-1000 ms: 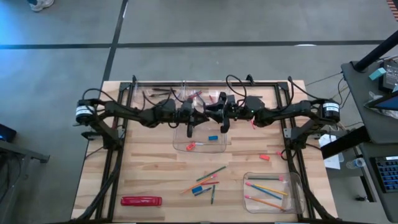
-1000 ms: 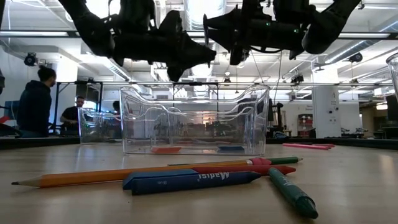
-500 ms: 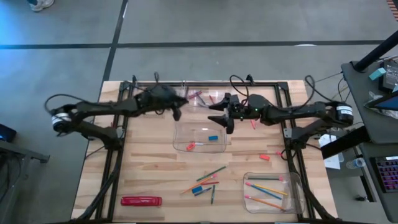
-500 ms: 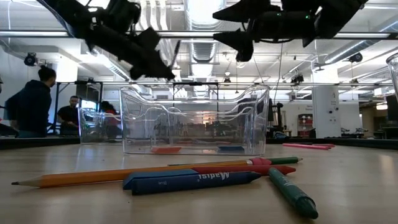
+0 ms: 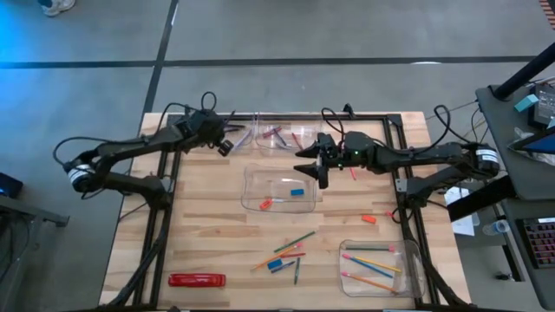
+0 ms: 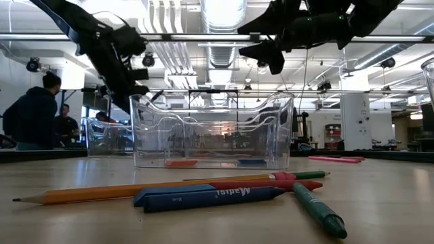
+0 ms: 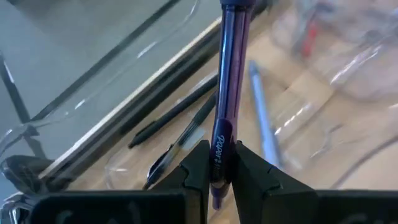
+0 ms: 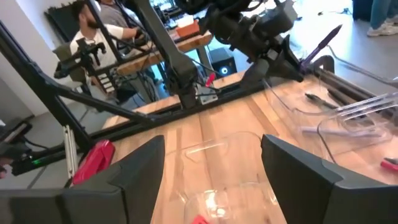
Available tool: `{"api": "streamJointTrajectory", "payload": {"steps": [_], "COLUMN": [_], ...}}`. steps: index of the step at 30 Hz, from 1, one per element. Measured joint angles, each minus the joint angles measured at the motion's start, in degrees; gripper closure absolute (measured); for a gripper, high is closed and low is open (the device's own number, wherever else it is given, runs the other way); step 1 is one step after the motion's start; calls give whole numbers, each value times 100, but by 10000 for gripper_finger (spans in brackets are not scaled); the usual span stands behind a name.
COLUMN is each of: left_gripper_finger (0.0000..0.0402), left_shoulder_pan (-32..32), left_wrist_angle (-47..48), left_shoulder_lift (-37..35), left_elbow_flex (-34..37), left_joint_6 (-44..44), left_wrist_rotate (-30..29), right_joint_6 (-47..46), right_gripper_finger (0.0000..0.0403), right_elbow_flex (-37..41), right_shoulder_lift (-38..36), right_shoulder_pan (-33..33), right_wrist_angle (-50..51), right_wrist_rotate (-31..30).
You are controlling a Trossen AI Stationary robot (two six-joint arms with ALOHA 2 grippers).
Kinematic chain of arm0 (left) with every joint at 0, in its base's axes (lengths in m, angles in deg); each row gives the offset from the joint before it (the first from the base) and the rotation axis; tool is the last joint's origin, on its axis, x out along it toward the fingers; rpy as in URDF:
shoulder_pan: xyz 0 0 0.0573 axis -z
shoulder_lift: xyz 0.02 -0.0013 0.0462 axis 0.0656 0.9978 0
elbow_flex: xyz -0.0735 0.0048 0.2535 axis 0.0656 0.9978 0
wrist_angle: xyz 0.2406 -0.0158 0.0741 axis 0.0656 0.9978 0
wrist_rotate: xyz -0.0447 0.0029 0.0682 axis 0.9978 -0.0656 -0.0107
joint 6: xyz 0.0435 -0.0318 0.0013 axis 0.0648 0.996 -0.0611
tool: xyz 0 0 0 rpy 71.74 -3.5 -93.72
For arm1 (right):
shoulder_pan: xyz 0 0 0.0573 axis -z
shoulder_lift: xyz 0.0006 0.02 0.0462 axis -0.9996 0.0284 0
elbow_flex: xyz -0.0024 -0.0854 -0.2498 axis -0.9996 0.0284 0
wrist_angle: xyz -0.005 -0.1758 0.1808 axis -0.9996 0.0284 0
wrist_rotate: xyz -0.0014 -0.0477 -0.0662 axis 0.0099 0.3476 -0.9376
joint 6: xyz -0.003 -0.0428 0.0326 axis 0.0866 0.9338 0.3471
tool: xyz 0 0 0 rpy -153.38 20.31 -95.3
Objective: Sort crayons/erasers/pens/pencils in bins
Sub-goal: Put the purple pen into the top left transparent bin, then put the green crayon into the top right transparent bin
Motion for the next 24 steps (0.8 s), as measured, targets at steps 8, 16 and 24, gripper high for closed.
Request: {"api": "streamJointTrajectory", "payload": {"steps": [8, 16, 24], "left_gripper_finger": [364, 359, 300], "left_shoulder_pan": [-191, -198, -196], "left_wrist_angle": [49, 15, 49], "left_shoulder_lift": [738, 1229, 866], "left_elbow_flex": [0, -176, -306], "left_joint_6": [-504, -741, -961], "left_wrist_rotate": [-1, -26, -35], "right_joint_6": [-4, -4, 23], "right_gripper_finger": [149, 149, 149], "right_elbow_flex": [4, 4, 4], "right_shoulder_lift": [12, 12, 12], "right_shoulder_pan": [0, 0, 0], "right_wrist_angle": [26, 28, 83], "right_wrist_rotate": [-1, -3, -5]}}
